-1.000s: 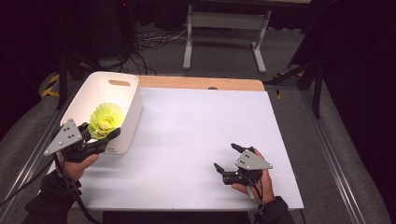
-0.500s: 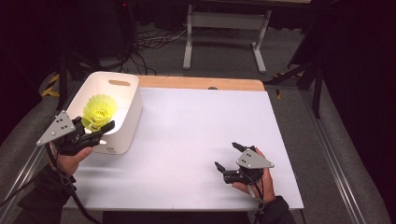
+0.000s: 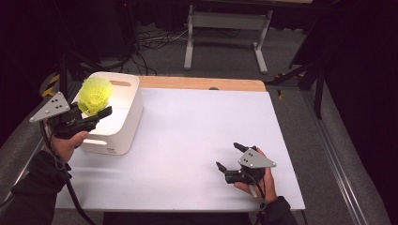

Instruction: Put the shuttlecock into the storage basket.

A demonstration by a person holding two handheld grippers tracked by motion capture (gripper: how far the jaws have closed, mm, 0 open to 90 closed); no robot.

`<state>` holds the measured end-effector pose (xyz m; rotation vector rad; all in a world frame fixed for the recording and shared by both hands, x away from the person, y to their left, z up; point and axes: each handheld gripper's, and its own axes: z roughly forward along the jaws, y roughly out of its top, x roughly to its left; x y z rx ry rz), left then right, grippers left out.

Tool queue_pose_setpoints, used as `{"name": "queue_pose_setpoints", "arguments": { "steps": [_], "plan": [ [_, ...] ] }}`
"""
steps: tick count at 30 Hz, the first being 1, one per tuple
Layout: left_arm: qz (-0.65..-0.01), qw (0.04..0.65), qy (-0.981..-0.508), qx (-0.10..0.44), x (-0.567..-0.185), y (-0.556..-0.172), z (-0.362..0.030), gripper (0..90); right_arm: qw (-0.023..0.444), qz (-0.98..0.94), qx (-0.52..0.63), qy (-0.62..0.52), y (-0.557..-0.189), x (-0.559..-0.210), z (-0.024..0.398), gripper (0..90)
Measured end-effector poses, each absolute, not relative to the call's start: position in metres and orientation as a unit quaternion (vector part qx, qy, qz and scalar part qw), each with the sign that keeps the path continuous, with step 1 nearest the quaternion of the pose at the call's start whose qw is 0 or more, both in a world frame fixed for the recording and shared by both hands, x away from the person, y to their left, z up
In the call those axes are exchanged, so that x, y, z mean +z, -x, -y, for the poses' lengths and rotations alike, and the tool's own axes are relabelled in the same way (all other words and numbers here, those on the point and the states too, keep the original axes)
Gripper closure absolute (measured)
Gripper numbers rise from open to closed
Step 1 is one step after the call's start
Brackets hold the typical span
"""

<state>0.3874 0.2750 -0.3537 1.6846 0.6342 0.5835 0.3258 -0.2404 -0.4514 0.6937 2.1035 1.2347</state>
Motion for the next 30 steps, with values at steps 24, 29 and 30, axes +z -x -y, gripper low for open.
{"name": "queue_pose_setpoints", "arguments": {
  "steps": [24,29,30],
  "plan": [
    [-0.343,0.518,-0.747,0.238,-0.339,-0.46,-0.285,56.6,0.29,-0.798,0.46,-0.261,-0.333,-0.454,0.239,12.1],
    [-0.356,0.494,-0.759,0.23,-0.34,-0.474,-0.285,56.6,0.287,-0.799,0.46,-0.259,-0.335,-0.455,0.238,12.1],
    [-0.369,0.474,-0.767,0.225,-0.342,-0.482,-0.285,56.6,0.287,-0.801,0.458,-0.259,-0.335,-0.455,0.238,12.1]
  ]
}}
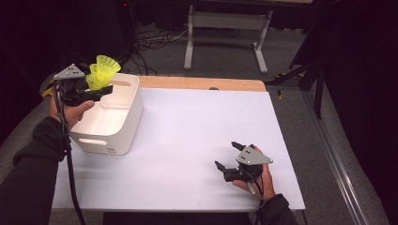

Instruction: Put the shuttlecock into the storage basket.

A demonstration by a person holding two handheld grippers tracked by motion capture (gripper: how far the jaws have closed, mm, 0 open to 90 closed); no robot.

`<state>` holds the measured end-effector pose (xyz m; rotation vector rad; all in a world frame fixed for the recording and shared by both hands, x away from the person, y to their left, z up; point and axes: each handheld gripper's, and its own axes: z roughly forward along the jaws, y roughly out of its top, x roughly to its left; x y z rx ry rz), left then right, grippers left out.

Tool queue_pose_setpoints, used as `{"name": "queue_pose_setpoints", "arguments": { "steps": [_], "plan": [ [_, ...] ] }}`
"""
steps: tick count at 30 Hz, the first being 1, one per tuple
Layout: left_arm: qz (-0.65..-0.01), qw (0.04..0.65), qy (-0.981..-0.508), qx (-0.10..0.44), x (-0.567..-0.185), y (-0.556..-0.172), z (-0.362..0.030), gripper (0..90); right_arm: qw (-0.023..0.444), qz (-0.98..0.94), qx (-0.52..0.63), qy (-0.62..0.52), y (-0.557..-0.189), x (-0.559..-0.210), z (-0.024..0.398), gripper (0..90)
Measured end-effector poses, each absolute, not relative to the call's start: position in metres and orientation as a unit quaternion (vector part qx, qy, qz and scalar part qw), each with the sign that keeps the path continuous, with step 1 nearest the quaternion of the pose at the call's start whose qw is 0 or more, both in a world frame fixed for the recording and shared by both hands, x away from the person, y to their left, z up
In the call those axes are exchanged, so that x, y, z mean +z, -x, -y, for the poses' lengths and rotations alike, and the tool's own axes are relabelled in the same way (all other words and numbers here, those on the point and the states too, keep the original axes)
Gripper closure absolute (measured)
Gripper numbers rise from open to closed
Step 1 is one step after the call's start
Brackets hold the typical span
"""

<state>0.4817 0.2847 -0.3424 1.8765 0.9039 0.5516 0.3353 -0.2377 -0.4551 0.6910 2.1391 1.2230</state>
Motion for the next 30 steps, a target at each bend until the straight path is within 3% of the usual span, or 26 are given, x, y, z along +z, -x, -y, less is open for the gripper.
{"name": "queue_pose_setpoints", "arguments": {
  "steps": [15,30],
  "plan": [
    [-0.403,0.372,-0.811,0.201,-0.365,-0.522,-0.27,57.7,0.267,-0.808,0.461,-0.251,-0.339,-0.457,0.233,12.1],
    [-0.422,0.333,-0.826,0.168,-0.377,-0.534,-0.267,58.1,0.237,-0.809,0.476,-0.251,-0.341,-0.453,0.229,12.8]
  ]
}}
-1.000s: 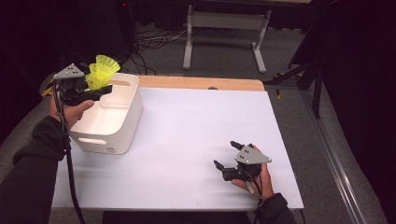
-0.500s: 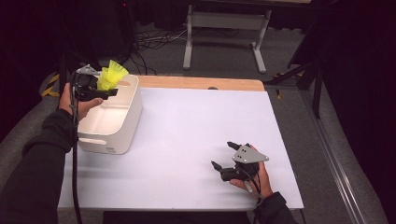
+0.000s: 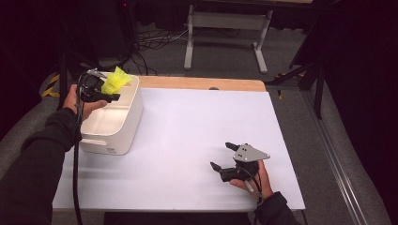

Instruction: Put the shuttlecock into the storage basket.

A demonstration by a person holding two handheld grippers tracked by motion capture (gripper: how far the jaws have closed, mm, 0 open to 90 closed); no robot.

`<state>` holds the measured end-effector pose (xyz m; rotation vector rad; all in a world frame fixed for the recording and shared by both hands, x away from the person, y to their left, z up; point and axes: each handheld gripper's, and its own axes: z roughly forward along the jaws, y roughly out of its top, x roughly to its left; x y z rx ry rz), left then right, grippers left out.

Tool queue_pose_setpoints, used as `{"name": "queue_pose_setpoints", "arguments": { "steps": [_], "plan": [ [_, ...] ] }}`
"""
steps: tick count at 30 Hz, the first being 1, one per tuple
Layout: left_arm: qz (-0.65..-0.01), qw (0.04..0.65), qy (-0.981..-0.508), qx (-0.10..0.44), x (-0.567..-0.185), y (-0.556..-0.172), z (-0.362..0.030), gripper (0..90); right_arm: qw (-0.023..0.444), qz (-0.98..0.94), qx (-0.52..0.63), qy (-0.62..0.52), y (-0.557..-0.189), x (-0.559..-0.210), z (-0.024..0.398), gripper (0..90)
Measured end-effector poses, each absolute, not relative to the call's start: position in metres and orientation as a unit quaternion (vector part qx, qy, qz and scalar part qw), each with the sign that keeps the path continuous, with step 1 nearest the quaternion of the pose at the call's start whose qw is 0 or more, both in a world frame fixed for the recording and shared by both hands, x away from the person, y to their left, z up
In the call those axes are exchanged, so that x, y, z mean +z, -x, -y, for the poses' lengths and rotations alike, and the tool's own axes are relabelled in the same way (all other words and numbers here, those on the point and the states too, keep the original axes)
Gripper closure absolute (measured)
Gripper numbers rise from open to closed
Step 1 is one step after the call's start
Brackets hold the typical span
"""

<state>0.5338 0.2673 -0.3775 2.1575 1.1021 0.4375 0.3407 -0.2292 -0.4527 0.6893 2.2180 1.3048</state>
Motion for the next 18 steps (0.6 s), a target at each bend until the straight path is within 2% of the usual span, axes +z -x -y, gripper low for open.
{"name": "queue_pose_setpoints", "arguments": {
  "steps": [7,11,18],
  "plan": [
    [-0.418,0.307,-0.842,0.148,-0.384,-0.539,-0.264,57.1,0.234,-0.808,0.475,-0.258,-0.343,-0.454,0.233,12.9],
    [-0.41,0.286,-0.856,0.134,-0.388,-0.543,-0.257,52.7,0.227,-0.808,0.474,-0.265,-0.344,-0.455,0.233,13.5],
    [-0.402,0.26,-0.869,0.128,-0.392,-0.544,-0.251,50.2,0.228,-0.807,0.476,-0.264,-0.342,-0.454,0.232,13.7]
  ]
}}
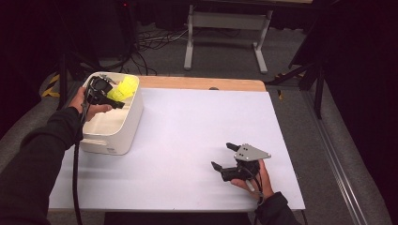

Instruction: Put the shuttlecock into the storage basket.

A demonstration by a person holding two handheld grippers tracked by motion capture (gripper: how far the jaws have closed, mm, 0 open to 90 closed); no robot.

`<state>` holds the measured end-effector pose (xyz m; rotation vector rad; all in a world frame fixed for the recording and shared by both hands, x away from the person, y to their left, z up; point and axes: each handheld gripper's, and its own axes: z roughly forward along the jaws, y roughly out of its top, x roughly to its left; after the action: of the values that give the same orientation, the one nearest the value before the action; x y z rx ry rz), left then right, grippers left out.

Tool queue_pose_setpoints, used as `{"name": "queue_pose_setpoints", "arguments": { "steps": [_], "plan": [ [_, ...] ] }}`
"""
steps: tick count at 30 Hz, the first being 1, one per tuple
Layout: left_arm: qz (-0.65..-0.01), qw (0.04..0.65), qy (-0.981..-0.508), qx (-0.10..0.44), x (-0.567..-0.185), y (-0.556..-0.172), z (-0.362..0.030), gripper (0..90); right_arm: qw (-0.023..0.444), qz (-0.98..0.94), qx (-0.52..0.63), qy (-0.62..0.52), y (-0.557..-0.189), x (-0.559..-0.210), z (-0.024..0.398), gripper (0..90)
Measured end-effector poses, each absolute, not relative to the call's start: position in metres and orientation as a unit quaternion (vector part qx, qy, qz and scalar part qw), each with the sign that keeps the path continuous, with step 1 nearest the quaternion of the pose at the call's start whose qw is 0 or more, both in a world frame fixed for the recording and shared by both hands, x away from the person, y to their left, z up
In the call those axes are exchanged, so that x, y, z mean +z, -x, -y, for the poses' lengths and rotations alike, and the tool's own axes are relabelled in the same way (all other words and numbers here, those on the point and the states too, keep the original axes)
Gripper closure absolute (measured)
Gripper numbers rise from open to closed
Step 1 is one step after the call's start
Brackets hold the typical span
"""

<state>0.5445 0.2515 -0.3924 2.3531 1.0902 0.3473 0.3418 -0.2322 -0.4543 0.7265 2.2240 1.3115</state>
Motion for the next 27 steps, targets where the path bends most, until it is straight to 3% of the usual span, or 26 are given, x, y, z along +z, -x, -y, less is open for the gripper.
{"name": "queue_pose_setpoints", "arguments": {
  "steps": [10,12,14,16,20,27],
  "plan": [
    [-0.401,0.239,-0.877,0.118,-0.396,-0.548,-0.247,45.2,0.228,-0.807,0.478,-0.263,-0.341,-0.453,0.232,13.7],
    [-0.402,0.236,-0.877,0.118,-0.397,-0.548,-0.247,39.5,0.228,-0.807,0.477,-0.264,-0.341,-0.453,0.232,13.7],
    [-0.412,0.201,-0.882,0.112,-0.403,-0.551,-0.244,28.0,0.226,-0.806,0.478,-0.264,-0.341,-0.454,0.232,13.6],
    [-0.416,0.191,-0.881,0.119,-0.404,-0.551,-0.242,23.9,0.225,-0.807,0.479,-0.263,-0.341,-0.453,0.232,13.6],
    [-0.415,0.215,-0.875,0.124,-0.4,-0.55,-0.245,14.8,0.226,-0.808,0.477,-0.261,-0.34,-0.454,0.231,13.3],
    [-0.394,0.266,-0.869,0.14,-0.388,-0.543,-0.247,12.1,0.233,-0.807,0.476,-0.26,-0.34,-0.452,0.232,13.2]
  ]
}}
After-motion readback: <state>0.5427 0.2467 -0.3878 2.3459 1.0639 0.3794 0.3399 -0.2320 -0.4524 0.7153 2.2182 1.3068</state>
